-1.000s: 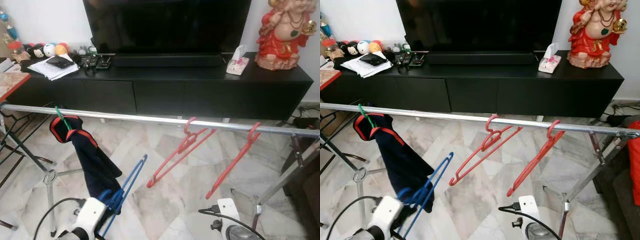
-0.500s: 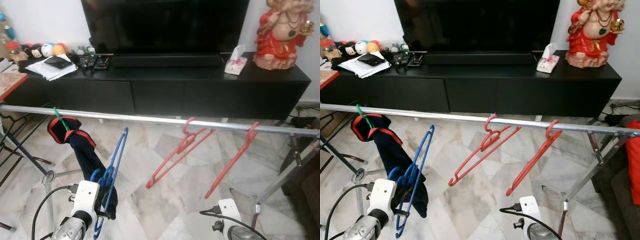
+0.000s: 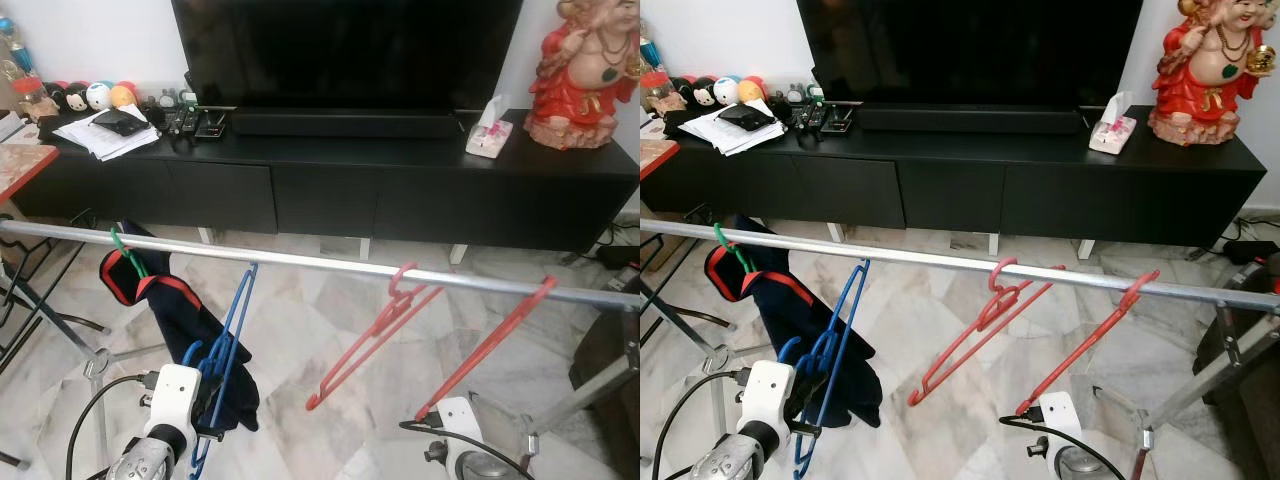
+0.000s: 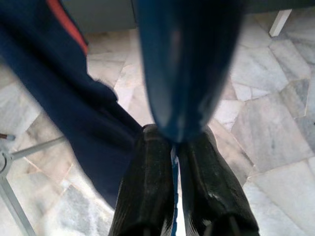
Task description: Hang hanger
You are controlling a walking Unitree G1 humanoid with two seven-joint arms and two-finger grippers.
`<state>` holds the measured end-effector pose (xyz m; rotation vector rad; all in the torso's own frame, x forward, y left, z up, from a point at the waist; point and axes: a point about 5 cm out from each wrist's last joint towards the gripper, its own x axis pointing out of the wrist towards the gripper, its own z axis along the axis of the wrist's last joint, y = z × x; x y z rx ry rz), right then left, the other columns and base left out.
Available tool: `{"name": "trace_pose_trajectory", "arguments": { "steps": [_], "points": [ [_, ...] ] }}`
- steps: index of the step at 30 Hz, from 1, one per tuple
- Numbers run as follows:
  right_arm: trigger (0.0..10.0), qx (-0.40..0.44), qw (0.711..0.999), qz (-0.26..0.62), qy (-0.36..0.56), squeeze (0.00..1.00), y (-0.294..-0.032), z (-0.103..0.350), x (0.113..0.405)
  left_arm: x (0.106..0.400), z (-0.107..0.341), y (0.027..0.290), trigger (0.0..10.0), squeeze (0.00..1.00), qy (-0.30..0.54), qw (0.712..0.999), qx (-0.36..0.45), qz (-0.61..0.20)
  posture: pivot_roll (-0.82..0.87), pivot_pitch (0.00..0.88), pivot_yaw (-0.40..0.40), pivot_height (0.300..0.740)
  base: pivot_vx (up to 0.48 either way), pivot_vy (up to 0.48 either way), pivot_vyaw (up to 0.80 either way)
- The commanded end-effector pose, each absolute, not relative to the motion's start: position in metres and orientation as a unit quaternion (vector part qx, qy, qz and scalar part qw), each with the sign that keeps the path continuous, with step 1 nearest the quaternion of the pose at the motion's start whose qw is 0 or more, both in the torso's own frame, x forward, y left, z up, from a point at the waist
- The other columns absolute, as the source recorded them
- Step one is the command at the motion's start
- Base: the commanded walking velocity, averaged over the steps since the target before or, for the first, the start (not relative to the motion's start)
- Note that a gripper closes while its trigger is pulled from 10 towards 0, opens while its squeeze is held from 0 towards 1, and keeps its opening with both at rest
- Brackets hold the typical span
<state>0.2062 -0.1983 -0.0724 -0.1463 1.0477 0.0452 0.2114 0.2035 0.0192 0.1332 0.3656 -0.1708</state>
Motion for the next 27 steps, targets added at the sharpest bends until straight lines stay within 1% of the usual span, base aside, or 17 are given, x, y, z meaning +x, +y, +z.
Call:
{"name": "trace_pose_trajectory", "arguments": {
  "steps": [1, 6, 8, 10, 14, 19, 24, 27],
  "points": [
    [10.0, -0.073, 0.861, 0.018, 0.503, 0.00, -0.202, -0.072, 0.205, 0.214, 0.023, 0.200, 10.0, 0.00, 0.176, 0.978, 0.065, -0.094, -0.06, 0.000, 0.031, 0.740, 0.289, 0.000, 0.00],
    [10.0, -0.073, 0.860, 0.018, 0.504, 0.00, -0.202, -0.072, 0.205, 0.214, 0.023, 0.199, 10.0, 0.00, 0.176, 0.978, 0.065, -0.096, -0.06, 0.000, 0.031, 0.740, 0.290, 0.000, 0.00],
    [10.0, -0.073, 0.860, 0.018, 0.504, 0.00, -0.201, -0.072, 0.206, 0.212, 0.025, 0.194, 10.0, 0.00, 0.179, 0.972, 0.077, -0.129, -0.06, 0.000, 0.029, 0.740, 0.294, 0.000, 0.00],
    [10.0, -0.075, 0.859, 0.019, 0.506, 0.00, -0.201, -0.072, 0.206, 0.212, 0.025, 0.193, 10.0, 0.00, 0.180, 0.971, 0.080, -0.135, -0.06, 0.000, 0.029, 0.740, 0.279, 0.000, 0.00],
    [10.0, -0.074, 0.858, 0.019, 0.508, 0.00, -0.201, -0.072, 0.205, 0.209, 0.024, 0.189, 10.0, 0.00, 0.182, 0.968, 0.076, -0.156, -0.06, 0.000, 0.029, 0.740, 0.000, 0.000, -0.49],
    [10.0, -0.077, 0.857, 0.022, 0.508, 0.00, -0.202, -0.072, 0.206, 0.202, 0.023, 0.185, 10.0, 0.00, 0.195, 0.958, 0.082, -0.195, -0.05, 0.000, 0.027, 0.740, 0.000, 0.000, 0.00],
    [10.0, -0.078, 0.857, 0.023, 0.509, 0.00, -0.203, -0.072, 0.206, 0.210, 0.038, 0.193, 10.0, 0.00, 0.170, 0.963, 0.098, -0.183, -0.05, 0.000, 0.026, 0.740, 0.000, 0.000, 0.00],
    [10.0, -0.079, 0.857, 0.025, 0.509, 0.00, -0.203, -0.072, 0.206, 0.218, 0.051, 0.195, 10.0, 0.00, 0.148, 0.969, 0.087, -0.178, -0.05, 0.000, 0.024, 0.740, 0.000, 0.000, 0.00]
  ]
}}
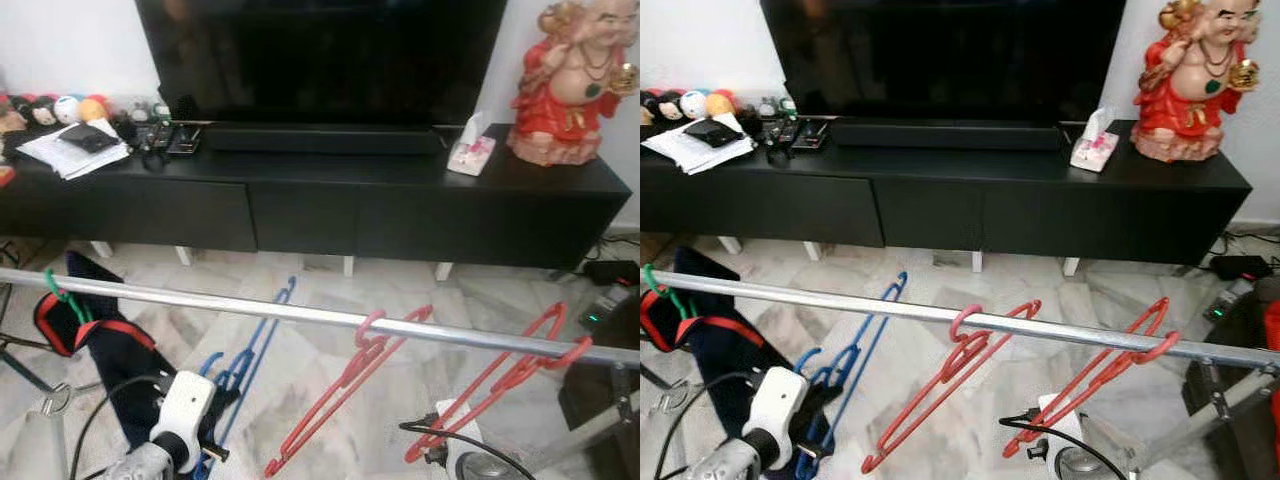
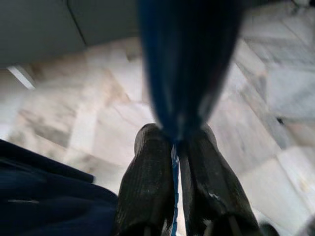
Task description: Hang hanger
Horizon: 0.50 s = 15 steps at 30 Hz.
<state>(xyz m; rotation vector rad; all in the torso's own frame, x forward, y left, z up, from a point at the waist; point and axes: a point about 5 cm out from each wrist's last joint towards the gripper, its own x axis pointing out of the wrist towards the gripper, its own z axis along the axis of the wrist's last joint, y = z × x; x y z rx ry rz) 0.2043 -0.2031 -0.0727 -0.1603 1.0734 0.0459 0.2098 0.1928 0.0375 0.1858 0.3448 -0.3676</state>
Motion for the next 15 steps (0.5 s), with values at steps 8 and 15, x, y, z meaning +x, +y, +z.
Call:
{"name": "trace_pose_trajectory", "arguments": {
  "steps": [8, 15],
  "points": [
    [10.0, -0.079, 0.858, 0.027, 0.507, 0.00, -0.201, -0.071, 0.207, 0.237, 0.080, 0.192, 10.0, 0.00, 0.110, 0.965, 0.096, -0.219, -0.05, 0.000, 0.032, 0.740, 0.000, 0.000, 0.00],
    [10.0, -0.077, 0.858, 0.026, 0.507, 0.00, -0.200, -0.071, 0.208, 0.243, 0.087, 0.192, 10.0, 0.00, 0.106, 0.964, 0.098, -0.221, -0.05, 0.000, 0.033, 0.740, 0.000, 0.000, 0.00]
  ]
}}
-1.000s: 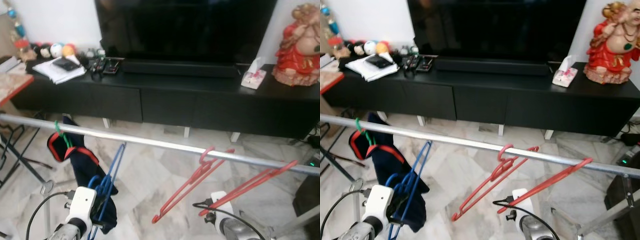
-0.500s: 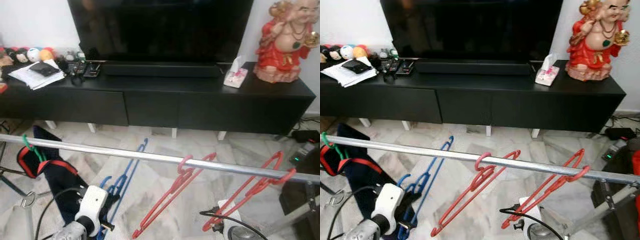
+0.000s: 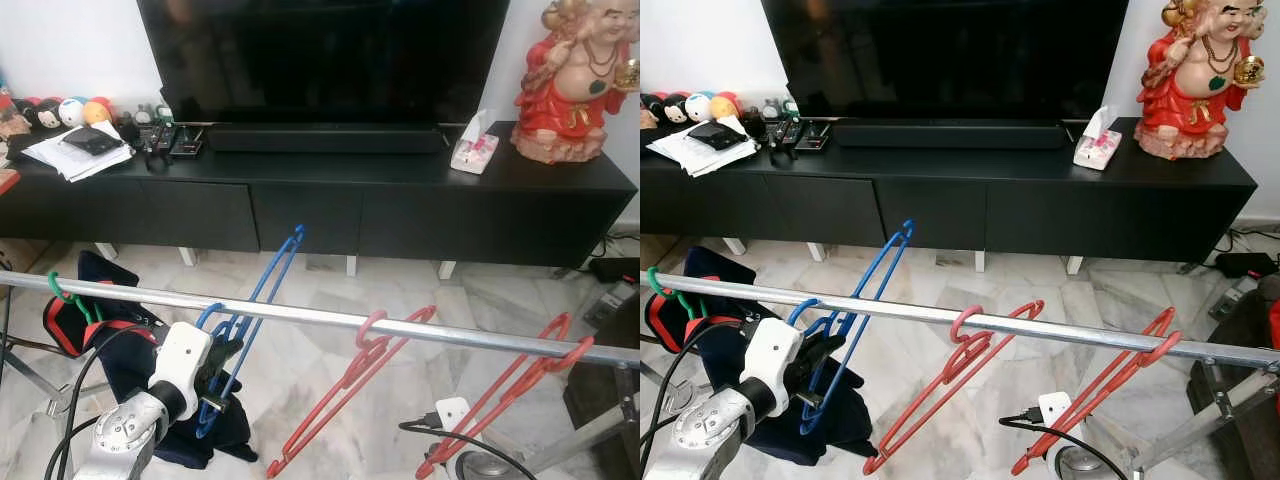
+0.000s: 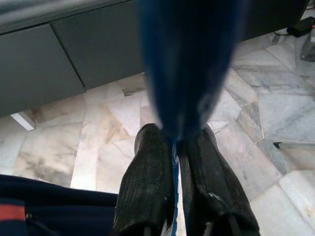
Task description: Hang hanger
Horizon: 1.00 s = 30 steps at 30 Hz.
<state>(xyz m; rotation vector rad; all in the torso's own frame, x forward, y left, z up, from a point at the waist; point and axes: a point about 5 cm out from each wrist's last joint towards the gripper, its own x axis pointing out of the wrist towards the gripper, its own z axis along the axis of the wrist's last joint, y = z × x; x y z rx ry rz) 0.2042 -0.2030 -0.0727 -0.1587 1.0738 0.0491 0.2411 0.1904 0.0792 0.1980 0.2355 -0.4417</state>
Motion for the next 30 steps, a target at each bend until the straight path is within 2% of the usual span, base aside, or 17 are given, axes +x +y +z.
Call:
{"name": "trace_pose_trajectory", "arguments": {
  "steps": [1, 4, 6, 12, 15, 19, 30],
  "points": [
    [10.0, -0.077, 0.858, 0.026, 0.507, 0.00, -0.200, -0.071, 0.208, 0.243, 0.088, 0.192, 10.0, 0.00, 0.106, 0.964, 0.098, -0.222, -0.05, 0.000, 0.033, 0.740, 0.000, 0.000, 0.00],
    [10.0, -0.077, 0.858, 0.027, 0.507, 0.00, -0.200, -0.071, 0.208, 0.243, 0.088, 0.193, 10.0, 0.00, 0.108, 0.964, 0.097, -0.223, -0.05, 0.000, 0.033, 0.740, 0.000, 0.000, 0.00],
    [10.0, -0.074, 0.859, 0.026, 0.507, 0.00, -0.199, -0.071, 0.208, 0.258, 0.095, 0.193, 10.0, 0.00, 0.102, 0.971, 0.089, -0.195, -0.05, 0.000, 0.038, 0.740, 0.000, 0.000, 0.00],
    [10.0, -0.074, 0.858, 0.026, 0.507, 0.00, -0.199, -0.072, 0.208, 0.267, 0.100, 0.195, 10.0, 0.00, 0.096, 0.976, 0.096, -0.172, -0.05, 0.000, 0.038, 0.740, 0.000, 0.000, 0.00],
    [10.0, -0.073, 0.858, 0.026, 0.508, 0.00, -0.199, -0.072, 0.207, 0.280, 0.106, 0.197, 10.0, 0.00, 0.091, 0.983, 0.073, -0.140, -0.05, 0.000, 0.040, 0.740, 0.000, 0.000, 0.00],
    [10.0, -0.072, 0.858, 0.027, 0.508, 0.00, -0.198, -0.072, 0.207, 0.283, 0.107, 0.196, 10.0, 0.00, 0.098, 0.982, 0.081, -0.142, -0.05, 0.000, 0.040, 0.740, 0.000, 0.000, 0.00],
    [10.0, -0.069, 0.857, 0.030, 0.510, 0.00, -0.197, -0.072, 0.207, 0.268, 0.072, 0.197, 10.0, 0.00, 0.241, 0.948, 0.109, -0.176, -0.05, 0.000, 0.042, 0.740, 0.000, 0.000, 0.00]
  ]
}}
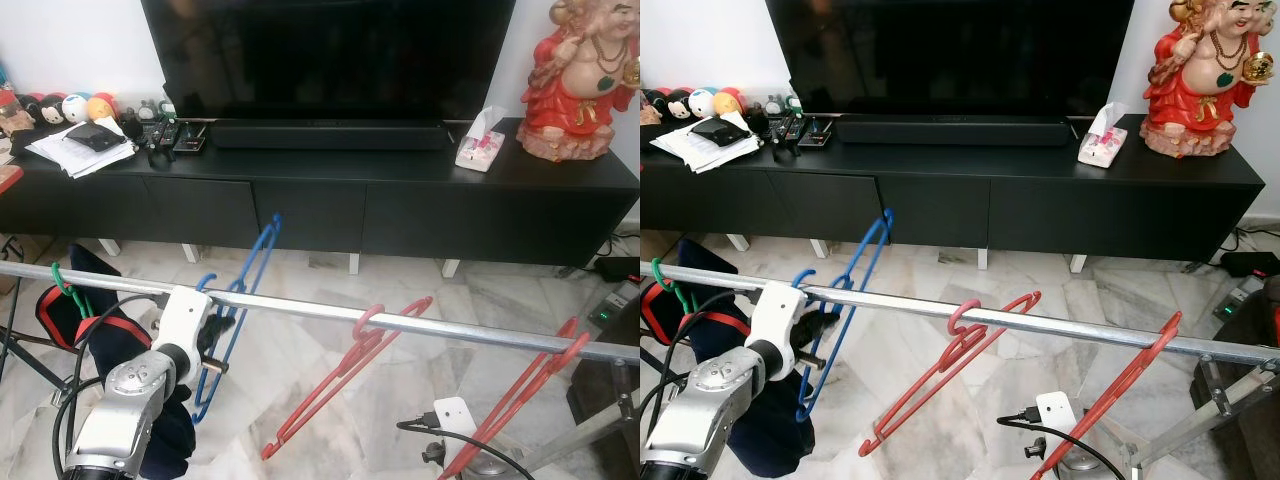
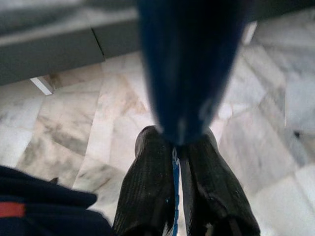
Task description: Hang hanger
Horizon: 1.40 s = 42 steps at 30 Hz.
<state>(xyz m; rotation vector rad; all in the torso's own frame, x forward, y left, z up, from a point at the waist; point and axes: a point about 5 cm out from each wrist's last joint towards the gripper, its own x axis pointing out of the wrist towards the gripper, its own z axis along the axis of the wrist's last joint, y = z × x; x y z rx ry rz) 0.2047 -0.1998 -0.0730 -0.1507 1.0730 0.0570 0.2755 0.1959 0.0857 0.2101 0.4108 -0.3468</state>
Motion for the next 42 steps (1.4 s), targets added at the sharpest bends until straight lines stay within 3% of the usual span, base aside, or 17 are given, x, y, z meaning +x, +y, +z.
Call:
{"name": "trace_pose_trajectory", "arguments": {
  "steps": [1, 9, 10, 12, 13, 31, 42],
  "points": [
    [10.0, -0.069, 0.857, 0.030, 0.510, 0.00, -0.197, -0.072, 0.207, 0.263, 0.069, 0.198, 10.0, 0.00, 0.254, 0.943, 0.116, -0.180, -0.05, 0.000, 0.041, 0.740, 0.000, 0.000, 0.00],
    [10.0, -0.069, 0.857, 0.030, 0.510, 0.00, -0.197, -0.072, 0.207, 0.260, 0.068, 0.199, 10.0, 0.00, 0.260, 0.941, 0.118, -0.180, -0.05, 0.000, 0.041, 0.740, 0.000, 0.000, 0.00],
    [10.0, -0.069, 0.857, 0.031, 0.510, 0.00, -0.198, -0.072, 0.207, 0.262, 0.072, 0.199, 10.0, 0.76, 0.249, 0.947, 0.107, -0.175, -0.05, 0.000, 0.036, 0.740, 0.000, 0.000, 0.00],
    [10.0, -0.070, 0.857, 0.032, 0.509, 0.00, -0.198, -0.072, 0.208, 0.263, 0.077, 0.200, 10.0, 0.76, 0.235, 0.953, 0.094, -0.169, -0.05, 0.000, 0.036, 0.740, 0.000, 0.000, 0.00],
    [10.0, -0.070, 0.857, 0.032, 0.509, 0.00, -0.198, -0.072, 0.208, 0.264, 0.080, 0.200, 10.0, 1.00, 0.227, 0.955, 0.090, -0.168, -0.05, 0.000, 0.036, 0.740, 0.000, 0.000, 0.00],
    [10.0, -0.072, 0.857, 0.033, 0.510, 0.00, -0.199, -0.071, 0.208, 0.251, 0.108, 0.198, 10.0, 1.00, 0.190, 0.957, 0.104, -0.195, -0.04, 0.000, 0.033, 0.740, 0.000, 0.000, 0.00],
    [10.0, -0.074, 0.856, 0.037, 0.510, 0.00, -0.199, -0.071, 0.208, 0.213, 0.127, 0.201, 10.0, 1.00, 0.185, 0.955, 0.112, -0.203, -0.03, 0.000, 0.027, 0.740, 0.000, 0.000, 0.00]
  ]
}}
